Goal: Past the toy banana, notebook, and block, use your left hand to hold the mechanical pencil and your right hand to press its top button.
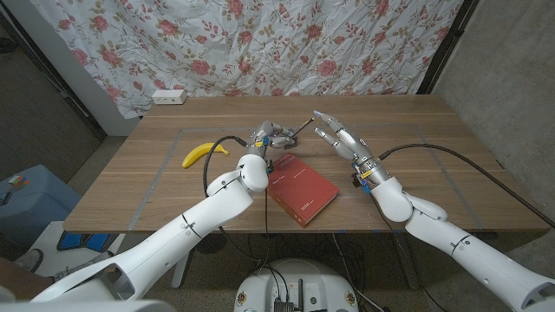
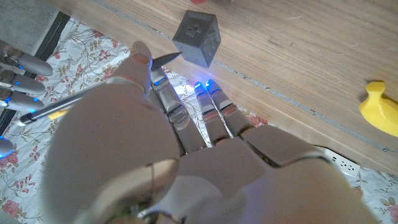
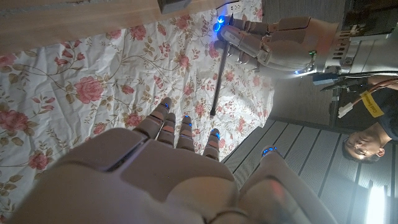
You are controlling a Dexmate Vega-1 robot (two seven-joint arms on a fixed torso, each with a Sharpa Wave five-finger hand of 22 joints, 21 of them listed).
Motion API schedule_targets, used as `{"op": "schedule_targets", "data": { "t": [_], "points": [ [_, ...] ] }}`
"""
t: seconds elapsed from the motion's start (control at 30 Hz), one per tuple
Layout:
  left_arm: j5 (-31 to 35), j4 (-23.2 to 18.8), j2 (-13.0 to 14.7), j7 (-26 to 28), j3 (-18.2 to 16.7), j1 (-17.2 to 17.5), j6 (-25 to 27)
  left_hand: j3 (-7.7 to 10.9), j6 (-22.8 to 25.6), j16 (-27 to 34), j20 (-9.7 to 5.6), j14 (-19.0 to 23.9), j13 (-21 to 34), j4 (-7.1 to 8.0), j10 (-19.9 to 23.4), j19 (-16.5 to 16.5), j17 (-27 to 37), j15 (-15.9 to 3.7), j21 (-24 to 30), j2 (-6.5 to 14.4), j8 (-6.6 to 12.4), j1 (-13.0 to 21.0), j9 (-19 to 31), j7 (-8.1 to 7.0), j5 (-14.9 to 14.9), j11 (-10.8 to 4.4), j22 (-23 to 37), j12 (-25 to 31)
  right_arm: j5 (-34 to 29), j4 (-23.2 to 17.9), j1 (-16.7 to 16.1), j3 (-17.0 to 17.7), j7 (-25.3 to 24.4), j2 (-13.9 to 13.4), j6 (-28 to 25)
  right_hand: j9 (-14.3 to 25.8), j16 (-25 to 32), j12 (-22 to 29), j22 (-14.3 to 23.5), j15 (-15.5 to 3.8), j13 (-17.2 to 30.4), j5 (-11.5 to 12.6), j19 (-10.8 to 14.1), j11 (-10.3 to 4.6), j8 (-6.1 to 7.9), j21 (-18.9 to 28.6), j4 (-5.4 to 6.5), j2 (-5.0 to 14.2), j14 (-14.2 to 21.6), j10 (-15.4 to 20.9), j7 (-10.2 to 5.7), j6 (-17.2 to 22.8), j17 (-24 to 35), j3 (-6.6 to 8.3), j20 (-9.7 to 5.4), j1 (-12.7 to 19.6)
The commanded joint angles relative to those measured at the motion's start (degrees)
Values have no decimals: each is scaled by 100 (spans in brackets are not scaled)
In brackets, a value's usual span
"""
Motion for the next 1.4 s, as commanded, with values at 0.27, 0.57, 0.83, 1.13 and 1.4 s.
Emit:
{"op": "schedule_targets", "data": {
  "t": [0.27, 0.57, 0.83, 1.13, 1.4],
  "points": [
    [54, -84, 31, 38, -11, 85, 5, -3, 4, -15, -283, 62, 30, -1, 129, -25, 6, -954, -6, 48, 0, 22, 5, 40, 24, -110, 26, 25, 121, 30, 2, -57, 127, 9, 45, 8, 20, 26, 18, -15, 8, 36, 8, 6, 36, 27, 32, -9, 5, -55, -30, 89, 17, -9, -38, -66],
    [54, -87, 38, 21, -23, 86, -7, -9, 4, -16, -288, 60, 30, -2, 125, -27, 6, -953, -7, 49, -4, 22, 6, 46, 24, -110, 26, 23, 141, 56, -24, -52, 100, 35, 62, 5, 23, 27, 18, -16, 8, 46, 11, 3, 28, 28, 41, -14, 3, -68, -31, 107, 15, -12, -39, -87],
    [72, -82, 46, 17, -17, 88, -34, -13, 15, -17, -286, 59, 30, -3, 121, -32, 6, -955, -8, 50, -3, 26, 6, 39, 25, -110, 26, 21, 179, 107, -22, -54, 113, 46, 99, 3, 27, 26, 18, -32, 7, 55, 17, -4, 17, 29, 49, -16, 8, -83, -33, 113, 14, -12, -41, -103],
    [74, -89, 26, 26, -23, 98, -3, -18, 11, -18, -288, 57, 31, -4, 121, -37, 5, -954, -10, 50, -8, 28, 7, 41, 25, -110, 26, 21, 211, 160, -16, -62, 134, 61, 117, 1, 30, 30, 17, -28, 7, 67, 24, -19, 2, 31, 55, -20, 10, -86, -33, 109, 12, -12, -43, -118],
    [87, -79, 19, 27, -19, 86, 3, -22, 17, -19, -286, 53, 31, -4, 125, -39, 5, -953, -10, 53, -9, 29, 8, 42, 26, -110, 26, 22, 223, 197, -18, -66, 124, 73, 136, 0, 31, 32, 17, -34, 6, 75, 27, -18, -6, 31, 58, -21, 10, -91, -32, 110, 9, -9, -41, -127]
  ]
}}
